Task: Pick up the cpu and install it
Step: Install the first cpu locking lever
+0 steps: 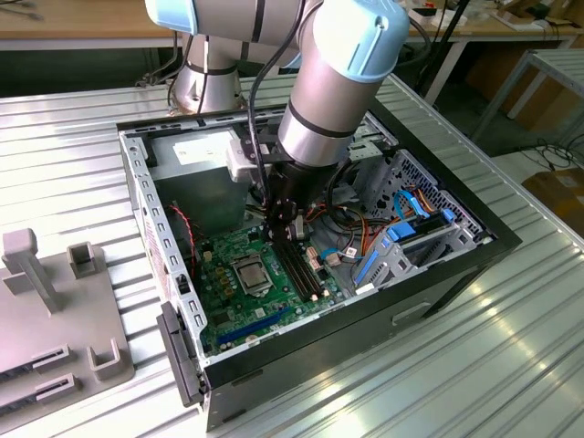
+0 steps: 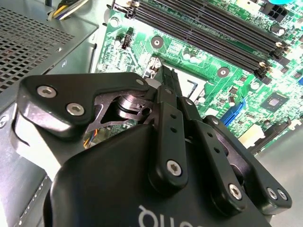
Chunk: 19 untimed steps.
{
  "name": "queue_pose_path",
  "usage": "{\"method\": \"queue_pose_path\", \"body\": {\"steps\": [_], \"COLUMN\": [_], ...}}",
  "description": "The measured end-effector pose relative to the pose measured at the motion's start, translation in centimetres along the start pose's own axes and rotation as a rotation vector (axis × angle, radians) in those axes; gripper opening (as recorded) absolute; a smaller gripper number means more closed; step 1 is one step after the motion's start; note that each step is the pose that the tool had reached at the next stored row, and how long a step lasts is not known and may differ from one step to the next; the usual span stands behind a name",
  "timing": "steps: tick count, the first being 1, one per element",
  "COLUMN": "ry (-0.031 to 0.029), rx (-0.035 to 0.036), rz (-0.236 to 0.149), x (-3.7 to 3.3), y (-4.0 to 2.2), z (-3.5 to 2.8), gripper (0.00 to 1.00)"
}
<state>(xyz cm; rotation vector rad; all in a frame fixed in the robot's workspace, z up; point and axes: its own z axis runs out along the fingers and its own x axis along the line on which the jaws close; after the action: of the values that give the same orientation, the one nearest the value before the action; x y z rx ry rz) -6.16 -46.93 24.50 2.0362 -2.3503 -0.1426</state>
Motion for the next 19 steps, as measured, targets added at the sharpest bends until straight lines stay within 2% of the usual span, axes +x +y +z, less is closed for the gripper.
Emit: {"method": "queue_pose_path", "body": {"steps": [7,8,9,10,12,13,19], "ry": [0.0001,0.0007,0.0042,0.0043,0.0041,0.0044,0.0057], "rx": [0.0000,0.0031,0.0158,0.0251,0.0338,0.0364,0.0359], "rz": [-0.001,-0.012,-0.043,-0.054,-0.063,-0.071,-0.089], "x": [0.00,0.11,0.26,0.28,0.34,0.51,1.15], "y": [0.00,0.21,0.29,0.29,0.31,0.33,0.28], "z": [0.00,0.02,0.01,0.02,0.03,0.04,0.09], "gripper": [0.11,0.11,0.11,0.11,0.11,0.11,0.11]}}
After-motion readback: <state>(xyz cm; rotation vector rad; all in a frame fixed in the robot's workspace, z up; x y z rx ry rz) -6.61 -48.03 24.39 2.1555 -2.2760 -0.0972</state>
